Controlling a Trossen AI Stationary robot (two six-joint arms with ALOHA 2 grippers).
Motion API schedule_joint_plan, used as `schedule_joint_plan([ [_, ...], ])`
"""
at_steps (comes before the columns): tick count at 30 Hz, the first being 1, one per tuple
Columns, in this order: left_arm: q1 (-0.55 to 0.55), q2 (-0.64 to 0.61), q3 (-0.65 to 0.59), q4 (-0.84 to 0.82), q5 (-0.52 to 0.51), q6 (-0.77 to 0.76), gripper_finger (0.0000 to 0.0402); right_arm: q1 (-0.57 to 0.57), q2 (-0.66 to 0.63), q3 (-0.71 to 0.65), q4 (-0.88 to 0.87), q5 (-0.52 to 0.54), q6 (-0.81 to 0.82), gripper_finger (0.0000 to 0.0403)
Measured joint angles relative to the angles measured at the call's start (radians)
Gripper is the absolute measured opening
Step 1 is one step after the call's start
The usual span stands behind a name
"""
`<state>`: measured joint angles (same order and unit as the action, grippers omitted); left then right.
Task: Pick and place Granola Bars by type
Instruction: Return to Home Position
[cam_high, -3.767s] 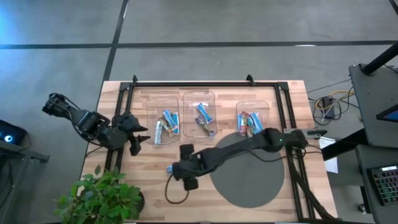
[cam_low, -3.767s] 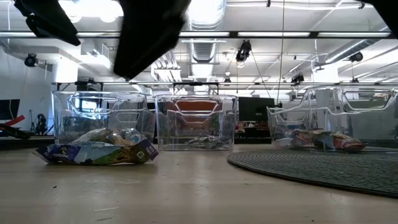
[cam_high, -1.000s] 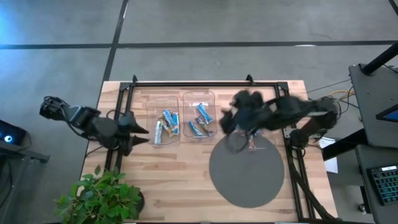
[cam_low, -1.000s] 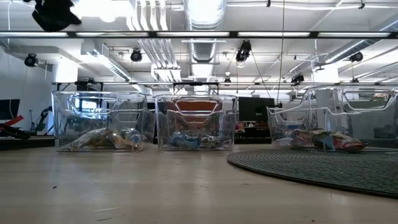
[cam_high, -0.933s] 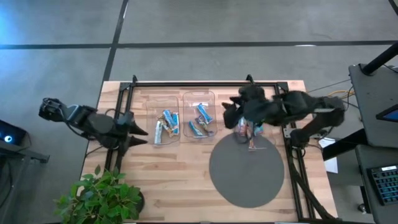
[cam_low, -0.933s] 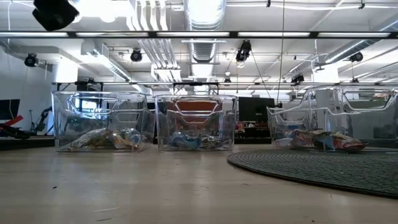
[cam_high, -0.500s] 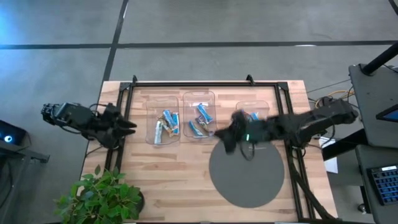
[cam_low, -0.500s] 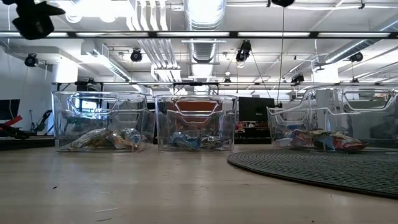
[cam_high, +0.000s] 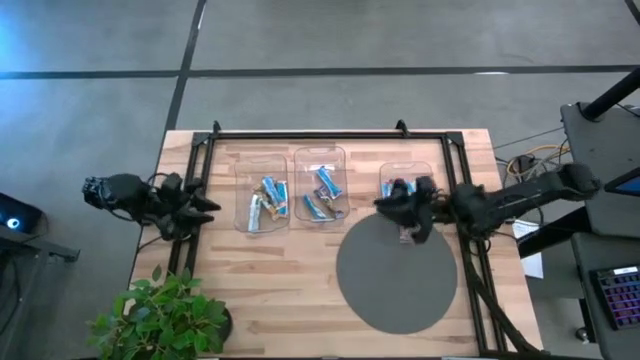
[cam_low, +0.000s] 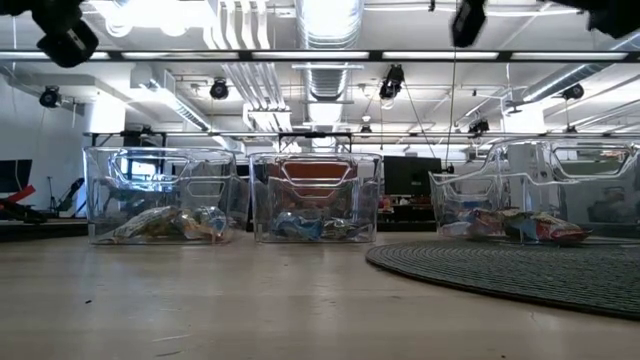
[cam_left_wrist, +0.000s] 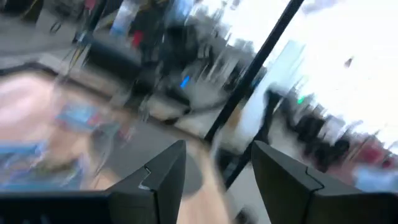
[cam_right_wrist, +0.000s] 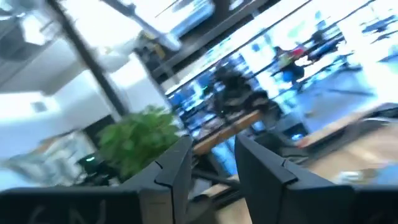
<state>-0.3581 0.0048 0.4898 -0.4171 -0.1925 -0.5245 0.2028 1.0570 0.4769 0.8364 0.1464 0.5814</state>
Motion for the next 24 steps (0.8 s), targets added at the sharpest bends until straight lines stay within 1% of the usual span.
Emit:
schedule_joint_plan([
  [2, 0.0, -0.001, 0.037, -0.123, -0.03, 0.037, 0.0168, -0.017, -0.096, -0.071, -0.037, 0.011, -0.003, 0.0114],
  [5, 0.0, 0.008, 0.153, -0.233, -0.037, 0.079, 0.0168, -0.038, -0.246, -0.169, -0.14, -0.002, -0.025, 0.0112],
  [6, -0.001, 0.018, 0.178, -0.284, -0.071, 0.103, 0.0168, -0.043, -0.298, -0.185, -0.136, 0.0, -0.042, 0.0111],
  [9, -0.001, 0.02, 0.223, -0.307, -0.114, 0.174, 0.0168, -0.051, -0.453, -0.265, -0.18, 0.023, -0.11, 0.0109],
  [11, -0.001, -0.002, 0.244, -0.278, -0.121, 0.208, 0.0168, -0.05, -0.542, -0.319, -0.184, 0.036, -0.162, 0.0109],
  [12, 0.001, -0.001, 0.24, -0.258, -0.129, 0.211, 0.0168, -0.053, -0.59, -0.348, -0.191, 0.042, -0.188, 0.0109],
  [14, -0.001, -0.001, 0.215, -0.293, -0.13, 0.21, 0.0168, -0.054, -0.671, -0.386, -0.153, 0.048, -0.201, 0.0111],
  [15, -0.001, -0.001, 0.201, -0.279, -0.124, 0.21, 0.0168, -0.054, -0.715, -0.418, -0.155, 0.046, -0.202, 0.0111],
  [17, -0.001, -0.001, 0.16, -0.186, -0.125, 0.22, 0.0168, -0.053, -0.78, -0.466, -0.153, 0.032, -0.199, 0.0111],
  [18, -0.001, -0.001, 0.131, -0.147, -0.136, 0.234, 0.0168, -0.055, -0.811, -0.468, -0.202, 0.032, -0.203, 0.011],
  [20, -0.001, -0.002, 0.077, -0.091, -0.149, 0.258, 0.0168, -0.053, -0.868, -0.468, -0.221, -0.013, -0.231, 0.0107],
  [24, 0.0, -0.002, 0.006, 0.046, -0.165, 0.264, 0.0168, -0.056, -0.945, -0.468, -0.251, -0.011, -0.375, 0.0104],
])
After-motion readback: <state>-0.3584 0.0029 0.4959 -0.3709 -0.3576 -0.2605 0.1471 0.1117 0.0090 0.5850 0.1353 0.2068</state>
